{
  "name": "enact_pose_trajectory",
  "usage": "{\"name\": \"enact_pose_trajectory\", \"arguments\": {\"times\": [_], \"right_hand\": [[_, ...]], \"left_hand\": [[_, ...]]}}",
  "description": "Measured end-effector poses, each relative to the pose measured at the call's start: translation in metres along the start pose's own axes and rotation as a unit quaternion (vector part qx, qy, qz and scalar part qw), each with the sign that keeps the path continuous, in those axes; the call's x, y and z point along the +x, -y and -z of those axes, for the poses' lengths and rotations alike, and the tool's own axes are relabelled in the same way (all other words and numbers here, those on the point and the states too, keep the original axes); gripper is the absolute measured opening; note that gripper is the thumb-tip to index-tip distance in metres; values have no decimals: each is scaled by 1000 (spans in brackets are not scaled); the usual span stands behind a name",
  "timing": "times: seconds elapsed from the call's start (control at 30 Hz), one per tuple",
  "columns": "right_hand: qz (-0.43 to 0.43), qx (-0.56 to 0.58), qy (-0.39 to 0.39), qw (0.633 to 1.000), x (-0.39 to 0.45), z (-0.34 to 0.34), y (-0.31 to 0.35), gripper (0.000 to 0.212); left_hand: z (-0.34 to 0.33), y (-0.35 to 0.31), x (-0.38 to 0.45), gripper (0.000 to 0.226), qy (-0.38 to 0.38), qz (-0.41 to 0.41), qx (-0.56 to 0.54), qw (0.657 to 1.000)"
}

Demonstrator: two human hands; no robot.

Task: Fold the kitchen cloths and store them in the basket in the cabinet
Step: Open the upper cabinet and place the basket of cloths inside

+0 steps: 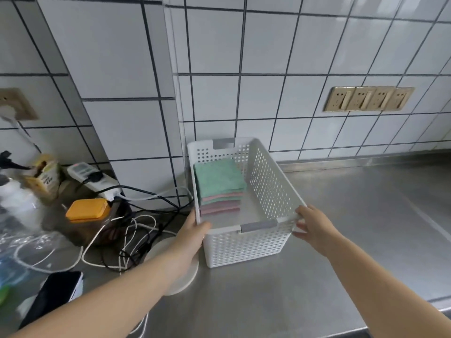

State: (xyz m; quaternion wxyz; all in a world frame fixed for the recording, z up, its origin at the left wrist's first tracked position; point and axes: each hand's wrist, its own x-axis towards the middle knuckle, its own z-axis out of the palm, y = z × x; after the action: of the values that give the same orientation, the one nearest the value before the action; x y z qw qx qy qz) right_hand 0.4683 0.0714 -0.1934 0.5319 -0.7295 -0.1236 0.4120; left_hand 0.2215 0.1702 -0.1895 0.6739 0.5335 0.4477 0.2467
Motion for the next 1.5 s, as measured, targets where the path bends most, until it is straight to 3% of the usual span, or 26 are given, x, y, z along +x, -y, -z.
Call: {"name": "enact_pose_trajectory", "arguments": {"times": [0.27,0.57,0.83,1.1,1.27,1.33,1.4,1.5], "right_hand": [[93,91,29,991,-53,8,5,34],[152,198,8,968,-144,37,-14,18],[228,212,-132,941,-269,54,-32,36],[288,226,-284,886,-451,28,-82,42],[319,208,-390,838,-567,-14,-115,47],[326,191,-458,804,-615,-29,-128,42],[311,168,-484,801,-645,-36,-136,54],[290,173,-550,764,-708,-47,-156,43]], "left_hand": [[15,-17,-22,44,67,-18,-60,996],[5,-54,-73,34,171,-66,-79,980],[-14,-78,-137,25,321,-88,-82,939],[-5,-62,-229,28,516,-122,-38,847],[1,-65,-309,38,601,-85,-29,794],[2,-62,-346,42,629,-91,-25,772],[2,-57,-370,44,636,-113,-19,763],[1,-46,-419,48,671,-139,-11,728]]}}
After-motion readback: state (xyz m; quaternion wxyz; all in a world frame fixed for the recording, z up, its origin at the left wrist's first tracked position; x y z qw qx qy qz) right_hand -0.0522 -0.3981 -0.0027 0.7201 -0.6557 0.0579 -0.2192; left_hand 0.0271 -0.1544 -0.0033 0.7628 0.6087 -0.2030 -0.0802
